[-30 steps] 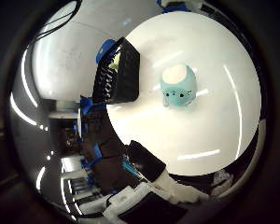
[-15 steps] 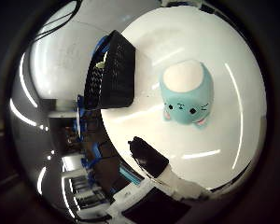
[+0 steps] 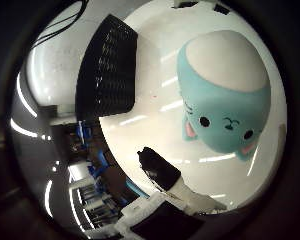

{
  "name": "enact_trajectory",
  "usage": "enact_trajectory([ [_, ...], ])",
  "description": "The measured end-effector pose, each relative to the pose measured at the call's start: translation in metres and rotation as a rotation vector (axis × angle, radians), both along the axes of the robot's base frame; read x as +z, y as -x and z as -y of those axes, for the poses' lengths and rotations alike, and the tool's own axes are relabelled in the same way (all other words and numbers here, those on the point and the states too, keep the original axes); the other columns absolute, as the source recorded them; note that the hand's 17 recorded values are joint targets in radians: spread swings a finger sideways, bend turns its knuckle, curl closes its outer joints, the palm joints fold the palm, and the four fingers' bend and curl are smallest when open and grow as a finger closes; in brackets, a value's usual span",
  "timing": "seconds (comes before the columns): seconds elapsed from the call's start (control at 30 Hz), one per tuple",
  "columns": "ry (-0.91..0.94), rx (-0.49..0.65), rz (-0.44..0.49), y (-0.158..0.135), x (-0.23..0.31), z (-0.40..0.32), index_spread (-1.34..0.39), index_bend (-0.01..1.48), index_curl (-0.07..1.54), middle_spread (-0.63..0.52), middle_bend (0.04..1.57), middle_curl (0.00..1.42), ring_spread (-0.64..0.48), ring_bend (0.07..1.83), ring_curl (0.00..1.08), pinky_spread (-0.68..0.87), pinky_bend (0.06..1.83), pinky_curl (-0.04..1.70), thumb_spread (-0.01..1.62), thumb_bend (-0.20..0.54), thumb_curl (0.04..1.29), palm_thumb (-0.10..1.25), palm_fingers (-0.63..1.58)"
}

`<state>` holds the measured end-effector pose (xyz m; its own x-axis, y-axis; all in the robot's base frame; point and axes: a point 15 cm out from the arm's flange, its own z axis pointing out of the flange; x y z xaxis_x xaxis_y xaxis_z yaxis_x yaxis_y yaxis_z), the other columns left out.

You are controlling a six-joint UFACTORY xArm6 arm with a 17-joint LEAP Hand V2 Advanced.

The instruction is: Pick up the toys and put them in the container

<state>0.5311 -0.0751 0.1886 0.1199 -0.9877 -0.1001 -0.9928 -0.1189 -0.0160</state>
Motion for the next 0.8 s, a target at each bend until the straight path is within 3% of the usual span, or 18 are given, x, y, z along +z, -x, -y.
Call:
enact_trajectory([
  [0.2, 0.006, 0.009, -0.009, -0.011, -0.01, -0.003, -0.31, 0.16, 0.28, 0.07, 0.2, 0.33, 0.21, 0.37, 0.24, 0.49, 0.48, 0.28, 1.12, -0.017, 0.29, 0.45, 0.16],
  [0.37, 0.047, 0.039, -0.017, -0.011, -0.01, -0.005, -0.3, 0.18, 0.29, -0.03, 0.25, 0.35, 0.1, 0.51, 0.27, 0.44, 0.47, 0.26, 1.11, -0.017, 0.3, 0.51, 0.41],
  [0.47, 0.103, 0.054, -0.016, -0.015, -0.001, 0.001, -0.31, 0.17, 0.31, -0.14, 0.41, 0.41, -0.1, 0.7, 0.33, 0.19, 0.49, 0.25, 1.1, -0.009, 0.31, 0.58, 0.69],
  [0.6, 0.144, 0.084, -0.027, -0.014, 0.005, -0.006, -0.37, 0.2, 0.34, -0.26, 0.58, 0.53, -0.29, 0.92, 0.43, -0.28, 0.75, 0.32, 1.09, -0.009, 0.35, 0.69, 1.01],
  [0.67, 0.15, 0.088, -0.024, -0.014, 0.009, -0.005, -0.4, 0.23, 0.39, -0.29, 0.64, 0.59, -0.31, 0.98, 0.48, -0.36, 0.85, 0.38, 1.08, -0.01, 0.37, 0.73, 1.08],
  [0.8, 0.155, 0.088, -0.001, -0.015, 0.022, -0.005, -0.47, 0.49, 0.59, -0.34, 0.82, 0.77, -0.33, 1.12, 0.6, -0.38, 1.1, 0.53, 1.05, -0.009, 0.42, 0.83, 1.09],
])
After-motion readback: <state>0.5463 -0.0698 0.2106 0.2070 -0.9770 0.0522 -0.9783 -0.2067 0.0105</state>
